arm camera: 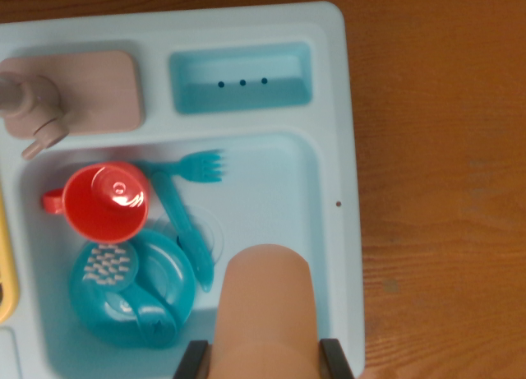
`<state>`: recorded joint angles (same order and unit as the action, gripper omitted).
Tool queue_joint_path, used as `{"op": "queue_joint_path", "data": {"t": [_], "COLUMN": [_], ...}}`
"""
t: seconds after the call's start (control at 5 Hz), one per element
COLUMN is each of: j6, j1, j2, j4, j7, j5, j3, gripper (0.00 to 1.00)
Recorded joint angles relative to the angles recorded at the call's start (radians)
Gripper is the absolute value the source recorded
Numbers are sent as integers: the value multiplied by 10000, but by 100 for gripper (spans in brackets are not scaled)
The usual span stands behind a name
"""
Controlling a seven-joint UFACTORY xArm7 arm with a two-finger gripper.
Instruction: Pick detergent from the sink
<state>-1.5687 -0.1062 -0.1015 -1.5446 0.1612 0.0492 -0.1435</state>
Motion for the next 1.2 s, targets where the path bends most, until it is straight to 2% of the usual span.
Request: {"op": "queue_joint_path", "data": {"t": [0.2, 0.4, 0.6, 0.8, 1.2], "j6": [0, -246, -246, -430, -541], "j1": [0, 3, 3, 5, 7], "j2": [0, 59, 59, 104, 130], "j4": [0, -188, -188, -327, -412], "j7": [0, 7, 7, 12, 16], "j5": [0, 5, 5, 10, 12], "j3": [0, -1, -1, -2, -3], "gripper": [100, 100, 100, 100, 100]}}
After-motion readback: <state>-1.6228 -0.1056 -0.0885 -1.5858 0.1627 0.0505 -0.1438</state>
